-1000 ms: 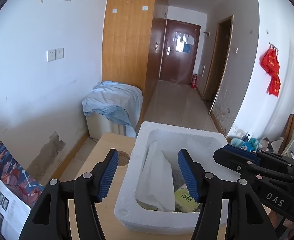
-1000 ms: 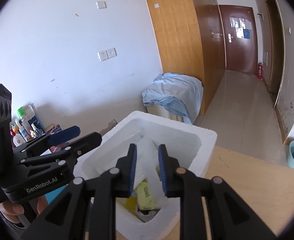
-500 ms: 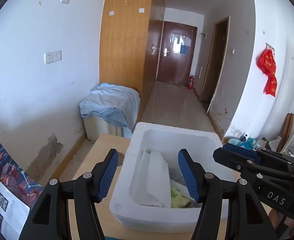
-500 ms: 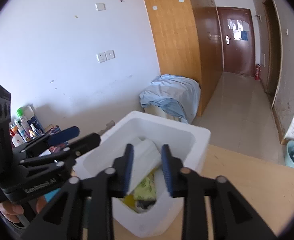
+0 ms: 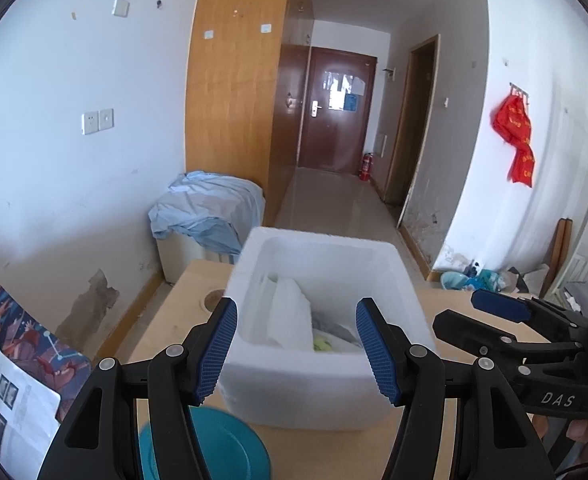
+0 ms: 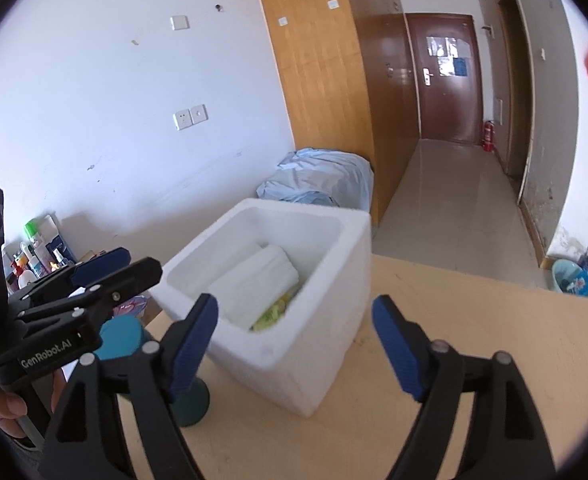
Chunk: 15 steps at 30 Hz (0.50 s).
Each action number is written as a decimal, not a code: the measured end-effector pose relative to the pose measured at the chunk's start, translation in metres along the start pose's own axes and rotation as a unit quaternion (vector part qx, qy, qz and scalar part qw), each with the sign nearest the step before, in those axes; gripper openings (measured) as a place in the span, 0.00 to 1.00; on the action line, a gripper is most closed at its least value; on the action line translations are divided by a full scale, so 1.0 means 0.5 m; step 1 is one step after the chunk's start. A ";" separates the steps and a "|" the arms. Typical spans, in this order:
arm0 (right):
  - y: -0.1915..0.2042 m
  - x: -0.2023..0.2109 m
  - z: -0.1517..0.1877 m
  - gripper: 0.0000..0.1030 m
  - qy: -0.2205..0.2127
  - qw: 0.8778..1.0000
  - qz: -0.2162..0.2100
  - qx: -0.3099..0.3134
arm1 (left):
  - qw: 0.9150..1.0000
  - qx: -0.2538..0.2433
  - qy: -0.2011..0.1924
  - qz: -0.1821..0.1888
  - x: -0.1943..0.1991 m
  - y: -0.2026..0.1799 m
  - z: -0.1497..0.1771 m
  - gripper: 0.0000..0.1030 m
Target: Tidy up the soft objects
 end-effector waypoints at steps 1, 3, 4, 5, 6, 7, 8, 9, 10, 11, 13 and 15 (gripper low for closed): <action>-0.004 0.007 0.011 0.81 0.000 1.000 0.002 -0.004 | 1.000 -0.002 -0.002 0.003 0.008 -0.006 0.009 0.61; -0.007 0.014 0.025 0.81 0.001 1.000 0.006 -0.006 | 1.000 -0.007 -0.002 0.005 0.018 -0.015 0.021 0.61; -0.010 0.018 0.036 0.81 0.001 1.000 0.008 -0.009 | 1.000 -0.013 0.000 0.006 0.022 -0.023 0.029 0.61; -0.011 0.021 0.043 0.81 0.002 1.000 0.008 -0.012 | 1.000 -0.016 0.000 0.006 0.026 -0.031 0.034 0.61; -0.014 0.024 0.053 0.81 0.002 1.000 0.009 -0.015 | 1.000 -0.018 0.001 0.005 0.029 -0.036 0.041 0.61; -0.016 0.027 0.060 0.81 0.002 1.000 0.009 -0.017 | 1.000 -0.020 0.001 0.004 0.034 -0.042 0.048 0.61; -0.017 0.030 0.067 0.81 0.001 1.000 0.009 -0.020 | 1.000 -0.020 -0.001 0.005 0.038 -0.046 0.053 0.61; -0.019 0.034 0.075 0.81 0.002 1.000 0.010 -0.021 | 1.000 -0.019 -0.001 0.006 0.043 -0.050 0.059 0.61; -0.020 0.038 0.083 0.81 0.002 1.000 0.010 -0.022 | 1.000 -0.019 -0.001 0.007 0.046 -0.053 0.063 0.61; -0.021 0.044 0.092 0.81 0.001 1.000 0.012 -0.023 | 1.000 -0.022 0.000 0.007 0.049 -0.057 0.069 0.61; -0.023 0.056 0.104 0.81 -0.001 1.000 0.012 -0.025 | 1.000 -0.023 0.000 0.008 0.058 -0.064 0.082 0.61; -0.022 0.067 0.121 0.81 -0.002 1.000 0.012 -0.027 | 1.000 -0.025 0.000 0.009 0.067 -0.071 0.097 0.61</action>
Point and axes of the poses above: each gripper's, at about its wrist camera, not at the fingertips, and x roughly against the way its jaws point, y to its left, z to its underside, the point moved 7 cm from there along -x, roughly the way its jaws point, and after that the axes turned 12 degrees about y, right-handed, at the moved point
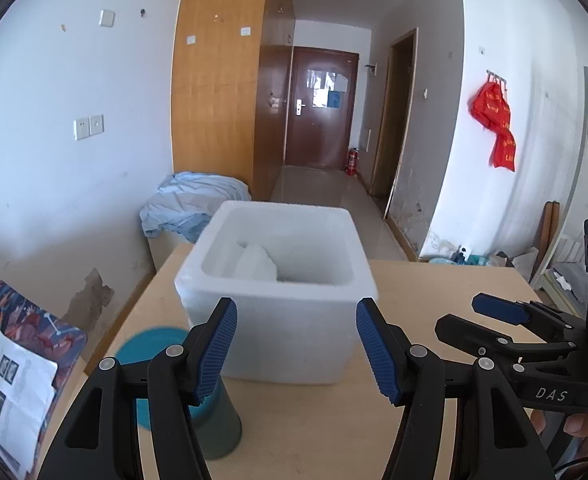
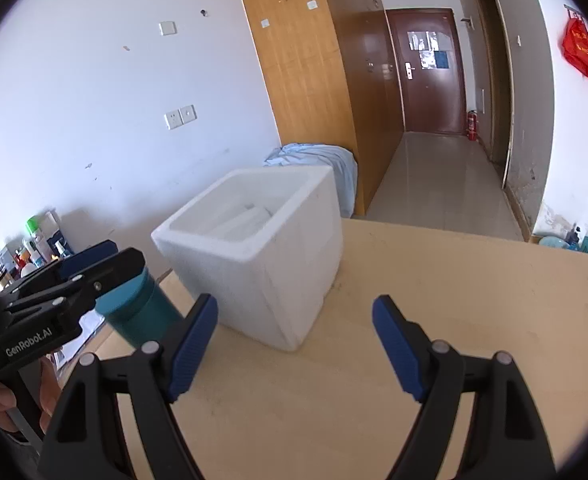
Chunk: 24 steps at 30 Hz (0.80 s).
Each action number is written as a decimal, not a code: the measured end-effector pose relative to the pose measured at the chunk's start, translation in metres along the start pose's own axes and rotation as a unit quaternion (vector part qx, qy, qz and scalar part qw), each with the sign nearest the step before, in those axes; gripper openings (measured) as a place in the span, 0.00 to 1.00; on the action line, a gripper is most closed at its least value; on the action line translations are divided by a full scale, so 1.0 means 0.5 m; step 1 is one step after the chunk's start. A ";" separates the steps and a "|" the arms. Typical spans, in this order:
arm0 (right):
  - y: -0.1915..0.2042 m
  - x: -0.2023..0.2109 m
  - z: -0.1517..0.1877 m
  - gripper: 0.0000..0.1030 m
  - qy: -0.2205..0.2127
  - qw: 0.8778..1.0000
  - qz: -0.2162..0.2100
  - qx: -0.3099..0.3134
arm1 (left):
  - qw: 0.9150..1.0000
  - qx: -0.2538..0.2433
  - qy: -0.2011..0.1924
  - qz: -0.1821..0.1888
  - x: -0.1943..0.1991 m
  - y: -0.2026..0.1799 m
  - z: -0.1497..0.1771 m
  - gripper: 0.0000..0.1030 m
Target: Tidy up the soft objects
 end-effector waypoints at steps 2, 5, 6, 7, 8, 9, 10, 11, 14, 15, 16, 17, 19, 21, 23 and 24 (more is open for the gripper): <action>-0.001 0.009 0.016 0.81 0.000 1.000 0.002 0.000 | 1.000 -0.003 0.000 0.001 0.012 -0.011 0.018 0.61; -0.001 0.023 0.048 0.81 0.001 1.000 0.007 -0.002 | 1.000 -0.005 -0.001 0.007 0.032 -0.028 0.046 0.61; 0.000 0.027 0.058 0.81 0.001 1.000 0.009 -0.001 | 1.000 -0.009 0.000 0.010 0.039 -0.036 0.058 0.61; 0.001 0.032 0.070 0.81 0.001 1.000 0.011 -0.001 | 1.000 -0.014 0.001 0.016 0.046 -0.045 0.070 0.61; 0.002 0.040 0.089 0.81 0.002 1.000 0.012 -0.001 | 1.000 -0.018 0.001 0.020 0.052 -0.054 0.081 0.62; 0.004 0.047 0.104 0.81 0.001 1.000 0.012 -0.001 | 0.999 -0.023 0.002 0.022 0.059 -0.061 0.093 0.62; 0.004 0.053 0.115 0.81 0.001 1.000 0.012 -0.003 | 0.999 -0.027 0.002 0.023 0.066 -0.068 0.105 0.62; 0.004 0.060 0.129 0.81 0.000 1.000 0.012 -0.005 | 0.999 -0.029 0.001 0.026 0.073 -0.071 0.118 0.64; 0.002 0.077 0.169 0.81 -0.001 1.000 0.013 -0.014 | 0.999 -0.024 -0.003 0.034 0.093 -0.080 0.157 0.71; 0.002 0.082 0.182 0.81 0.000 1.000 0.014 -0.016 | 0.999 -0.022 -0.003 0.036 0.098 -0.082 0.174 0.71; 0.001 0.087 0.197 0.81 0.000 1.000 0.014 -0.019 | 0.999 -0.023 -0.002 0.037 0.098 -0.086 0.185 0.71; 0.003 0.091 0.211 0.81 0.000 1.000 0.014 -0.021 | 0.999 -0.026 0.001 0.039 0.098 -0.092 0.198 0.71; 0.003 0.098 0.237 0.81 0.001 1.000 0.013 -0.028 | 0.998 -0.027 0.010 0.047 0.096 -0.105 0.223 0.71; 0.000 0.102 0.255 0.81 0.004 0.999 0.014 -0.032 | 0.998 -0.033 0.013 0.051 0.098 -0.118 0.245 0.71; -0.009 0.111 0.279 0.81 0.002 0.999 0.018 -0.039 | 0.998 -0.038 0.017 0.053 0.099 -0.128 0.263 0.73; -0.012 0.115 0.288 0.81 0.001 0.999 0.019 -0.042 | 0.998 -0.038 0.017 0.056 0.100 -0.132 0.272 0.77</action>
Point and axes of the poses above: each gripper's, at about its wrist camera, not at the fingertips, and x roughly against the way its jaws point, y to its left, z to its underside, the point moved 7 cm from there along -x, roughly the way its jaws point, and after that the axes turned 12 degrees about y, right-handed, at the moved point
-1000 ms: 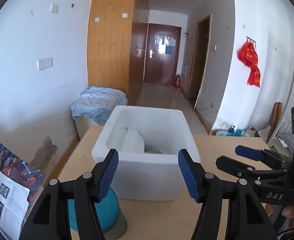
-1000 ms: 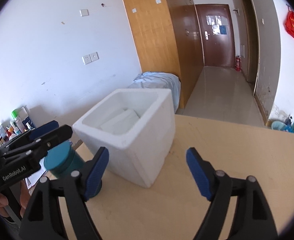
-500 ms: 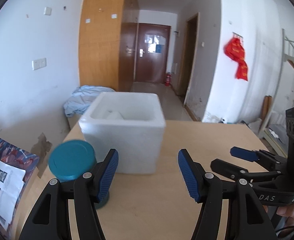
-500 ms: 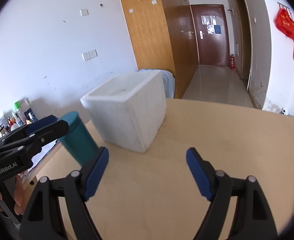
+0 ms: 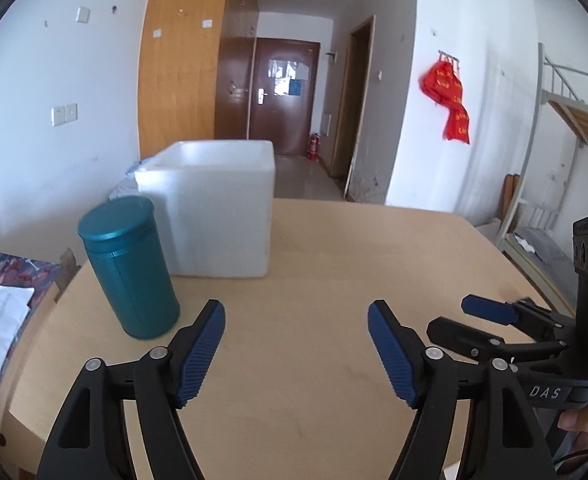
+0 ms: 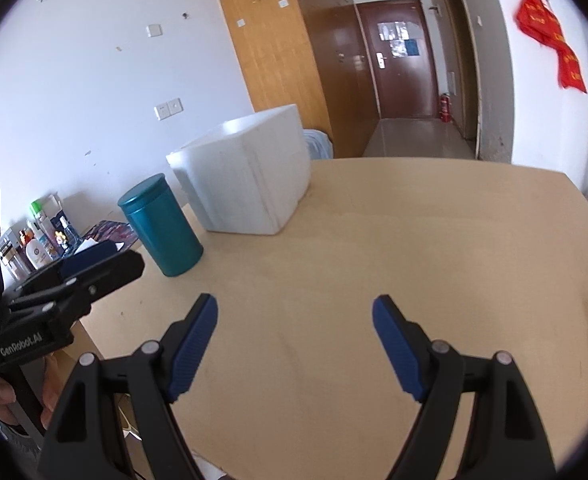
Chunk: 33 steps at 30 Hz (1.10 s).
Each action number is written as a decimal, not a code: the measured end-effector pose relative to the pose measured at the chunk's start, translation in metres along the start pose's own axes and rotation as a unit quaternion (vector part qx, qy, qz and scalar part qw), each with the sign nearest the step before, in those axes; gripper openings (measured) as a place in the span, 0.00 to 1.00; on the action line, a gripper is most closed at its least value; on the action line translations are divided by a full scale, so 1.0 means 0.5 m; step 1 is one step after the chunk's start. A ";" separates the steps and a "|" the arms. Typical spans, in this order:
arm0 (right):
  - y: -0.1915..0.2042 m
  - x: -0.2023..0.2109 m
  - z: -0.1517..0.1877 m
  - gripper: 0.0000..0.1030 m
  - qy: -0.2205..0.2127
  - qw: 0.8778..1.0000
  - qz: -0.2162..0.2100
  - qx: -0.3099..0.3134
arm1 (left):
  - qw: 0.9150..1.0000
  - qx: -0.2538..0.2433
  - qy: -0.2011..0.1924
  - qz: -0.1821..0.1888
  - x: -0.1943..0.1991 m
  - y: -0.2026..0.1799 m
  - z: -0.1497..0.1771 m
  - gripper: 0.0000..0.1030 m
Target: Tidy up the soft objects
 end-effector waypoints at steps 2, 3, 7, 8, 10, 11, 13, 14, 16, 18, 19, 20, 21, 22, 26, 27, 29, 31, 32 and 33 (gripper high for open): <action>-0.013 0.009 0.020 0.81 -0.001 1.000 0.000 -0.014 | 1.000 0.001 0.000 0.001 0.002 -0.008 0.017 0.80; -0.018 0.013 0.028 0.83 -0.002 1.000 0.002 -0.019 | 1.000 -0.001 -0.001 0.001 0.003 -0.012 0.023 0.81; -0.033 0.028 0.058 0.88 -0.005 0.999 0.014 -0.032 | 1.000 -0.003 0.000 -0.001 0.007 -0.023 0.054 0.83; -0.036 0.033 0.069 0.89 -0.005 0.999 0.017 -0.033 | 1.000 -0.005 0.001 0.000 0.008 -0.025 0.061 0.84; -0.040 0.041 0.082 0.89 -0.007 0.999 0.025 -0.037 | 1.000 -0.007 0.002 0.003 0.010 -0.032 0.078 0.85; -0.041 0.047 0.090 0.89 -0.009 0.999 0.025 -0.041 | 1.000 -0.009 0.002 0.002 0.012 -0.035 0.085 0.85; -0.044 0.062 0.104 0.90 -0.018 0.998 0.028 -0.046 | 1.000 -0.009 -0.007 0.004 0.020 -0.043 0.098 0.85; -0.046 0.072 0.115 0.90 -0.025 0.998 0.038 -0.049 | 1.000 -0.011 -0.012 0.003 0.026 -0.046 0.104 0.85; -0.050 0.089 0.131 0.92 -0.037 0.996 0.055 -0.054 | 1.000 -0.018 -0.021 0.003 0.037 -0.056 0.116 0.85; -0.054 0.106 0.147 0.94 -0.050 0.995 0.066 -0.057 | 0.999 -0.024 -0.035 0.002 0.048 -0.064 0.128 0.87; -0.056 0.116 0.156 0.95 -0.057 0.994 0.073 -0.059 | 0.999 -0.023 -0.042 0.002 0.053 -0.069 0.136 0.88; -0.059 0.125 0.164 0.95 -0.064 0.993 0.082 -0.059 | 0.998 -0.023 -0.051 0.001 0.058 -0.072 0.142 0.88; -0.062 0.134 0.171 0.95 -0.072 0.991 0.091 -0.059 | 0.998 -0.023 -0.056 -0.002 0.063 -0.077 0.148 0.88; -0.066 0.145 0.179 0.95 -0.080 0.989 0.104 -0.062 | 0.998 -0.023 -0.061 -0.001 0.068 -0.081 0.154 0.88; -0.065 0.173 0.189 0.95 -0.104 0.985 0.119 -0.064 | 0.995 -0.024 -0.093 0.018 0.100 -0.096 0.165 0.89; -0.061 0.179 0.189 0.96 -0.109 0.985 0.123 -0.061 | 0.994 -0.025 -0.100 0.020 0.108 -0.100 0.166 0.90; -0.048 0.196 0.189 0.98 -0.127 0.982 0.133 -0.050 | 0.992 -0.029 -0.117 0.025 0.127 -0.109 0.169 0.95; -0.033 0.215 0.189 0.99 -0.147 0.978 0.141 -0.038 | 0.991 -0.032 -0.131 0.024 0.144 -0.117 0.171 0.97; -0.027 0.222 0.186 0.99 -0.157 0.976 0.144 -0.035 | 0.990 -0.032 -0.137 0.019 0.152 -0.118 0.171 0.98; -0.022 0.228 0.185 0.99 -0.164 0.975 0.147 -0.034 | 0.990 -0.032 -0.139 0.016 0.157 -0.119 0.172 0.99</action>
Point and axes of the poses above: each gripper's, at about its wrist camera, not at the fingertips, and x roughly against the way its jaws point, y to its left, z to its underside, the point moved 7 cm from there along -x, roughly the way its jaws point, and after that the axes turned 12 degrees about y, right-handed, at the moved point
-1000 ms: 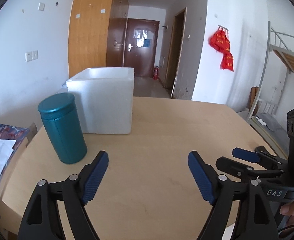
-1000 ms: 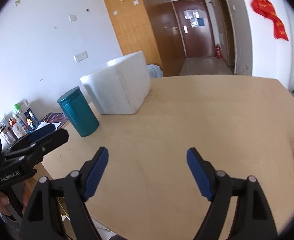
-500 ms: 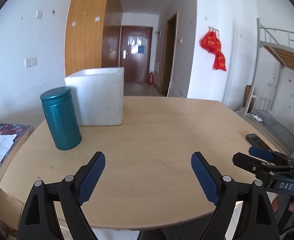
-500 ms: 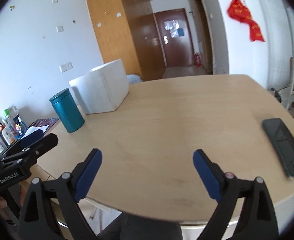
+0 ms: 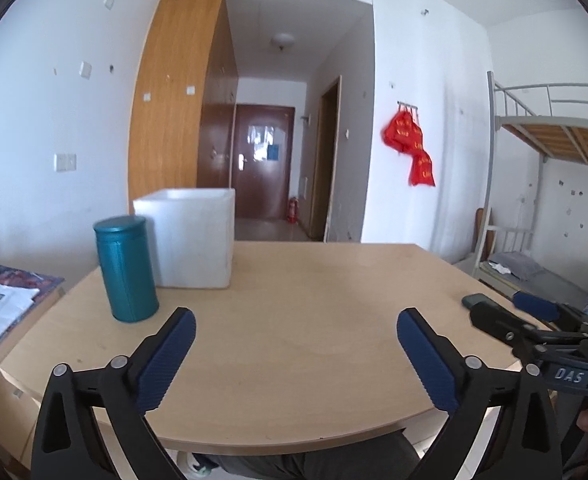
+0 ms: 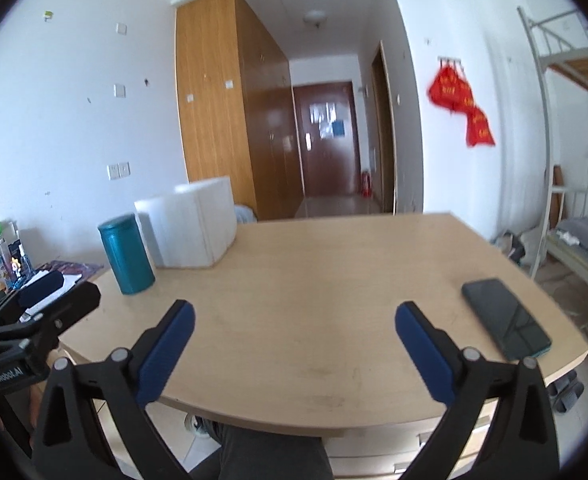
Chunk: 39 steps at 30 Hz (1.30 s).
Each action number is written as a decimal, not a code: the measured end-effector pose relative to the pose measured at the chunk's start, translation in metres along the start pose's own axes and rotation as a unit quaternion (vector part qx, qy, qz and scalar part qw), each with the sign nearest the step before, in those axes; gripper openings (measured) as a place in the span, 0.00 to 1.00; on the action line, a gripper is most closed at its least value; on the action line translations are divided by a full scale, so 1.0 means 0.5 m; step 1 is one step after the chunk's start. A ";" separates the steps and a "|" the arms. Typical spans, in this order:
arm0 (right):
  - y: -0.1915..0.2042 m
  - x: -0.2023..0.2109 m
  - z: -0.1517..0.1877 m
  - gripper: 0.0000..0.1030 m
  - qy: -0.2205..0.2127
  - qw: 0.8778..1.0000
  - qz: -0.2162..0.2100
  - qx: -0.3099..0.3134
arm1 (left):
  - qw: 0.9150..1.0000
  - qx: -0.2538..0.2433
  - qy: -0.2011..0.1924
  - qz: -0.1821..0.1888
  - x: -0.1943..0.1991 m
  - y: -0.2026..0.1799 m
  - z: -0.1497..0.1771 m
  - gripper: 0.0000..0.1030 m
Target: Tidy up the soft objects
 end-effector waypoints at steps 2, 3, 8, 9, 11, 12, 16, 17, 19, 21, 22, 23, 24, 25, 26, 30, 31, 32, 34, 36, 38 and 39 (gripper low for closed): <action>0.006 0.015 -0.005 0.99 -0.014 1.000 0.008 0.005 | 1.000 0.003 -0.008 -0.004 0.013 -0.001 -0.001 1.00; 0.007 0.020 -0.006 0.99 -0.018 1.000 0.009 0.006 | 1.000 0.002 -0.011 -0.007 0.018 -0.001 -0.003 1.00; 0.016 0.044 -0.013 1.00 -0.045 0.999 0.004 0.011 | 0.999 -0.005 -0.035 -0.042 0.049 -0.001 -0.009 1.00; 0.018 0.048 -0.013 1.00 -0.049 0.999 0.007 0.012 | 0.998 -0.006 -0.039 -0.044 0.054 0.000 -0.010 1.00; 0.022 0.053 -0.015 1.00 -0.052 0.999 0.003 0.009 | 0.998 -0.005 -0.048 -0.046 0.068 0.004 -0.014 1.00; 0.023 0.056 -0.016 1.00 -0.053 0.999 0.002 0.009 | 0.997 -0.004 -0.054 -0.048 0.075 0.004 -0.016 1.00; 0.035 0.071 -0.019 1.00 -0.064 0.998 0.008 0.015 | 0.996 -0.002 -0.071 -0.054 0.101 0.002 -0.023 1.00; 0.038 0.074 -0.020 1.00 -0.067 0.998 0.012 0.017 | 0.996 0.000 -0.075 -0.055 0.106 0.002 -0.023 1.00; 0.042 0.082 -0.022 1.00 -0.073 0.997 0.016 0.021 | 0.996 0.000 -0.071 -0.054 0.109 0.004 -0.021 1.00; 0.046 0.087 -0.024 1.00 -0.076 0.997 0.011 0.022 | 0.996 0.002 -0.064 -0.054 0.107 0.007 -0.017 1.00; 0.046 0.088 -0.026 1.00 -0.078 0.997 0.011 0.022 | 0.996 0.005 -0.063 -0.056 0.108 0.011 -0.016 1.00; 0.046 0.087 -0.027 1.00 -0.079 0.997 0.013 0.023 | 0.996 0.007 -0.063 -0.056 0.108 0.013 -0.016 1.00; 0.046 0.088 -0.026 1.00 -0.079 0.996 0.014 0.024 | 0.996 0.010 -0.063 -0.055 0.108 0.015 -0.016 1.00; 0.047 0.086 -0.026 1.00 -0.079 0.996 0.016 0.026 | 0.997 0.013 -0.062 -0.054 0.108 0.018 -0.017 1.00; 0.047 0.085 -0.025 1.00 -0.079 0.996 0.016 0.026 | 0.996 0.014 -0.062 -0.055 0.107 0.020 -0.016 1.00; 0.049 0.081 -0.025 1.00 -0.076 0.997 0.016 0.025 | 0.996 0.018 -0.059 -0.057 0.101 0.025 -0.018 1.00; 0.050 0.081 -0.024 1.00 -0.076 0.997 0.016 0.026 | 0.996 0.018 -0.059 -0.058 0.100 0.025 -0.018 1.00; 0.050 0.081 -0.024 1.00 -0.076 0.997 0.015 0.025 | 0.996 0.018 -0.060 -0.060 0.101 0.026 -0.018 1.00; 0.053 0.080 -0.024 1.00 -0.075 0.997 0.012 0.027 | 0.996 0.017 -0.058 -0.060 0.100 0.025 -0.018 1.00; 0.056 0.081 -0.024 1.00 -0.076 0.997 0.014 0.030 | 0.996 0.014 -0.058 -0.059 0.101 0.023 -0.017 1.00; 0.057 0.081 -0.023 1.00 -0.075 0.997 0.012 0.029 | 0.996 0.010 -0.060 -0.059 0.103 0.020 -0.018 1.00; 0.056 0.082 -0.022 1.00 -0.075 0.997 0.011 0.028 | 0.996 0.009 -0.061 -0.059 0.104 0.019 -0.018 1.00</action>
Point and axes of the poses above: each gripper's, at about its wrist camera, not at the fingertips, and x roughly against the way its jaws point, y to its left, z to its underside, the point moved 7 cm from there along -x, roughly the way its jaws point, and after that the axes turned 12 degrees about y, right-handed, at the moved point
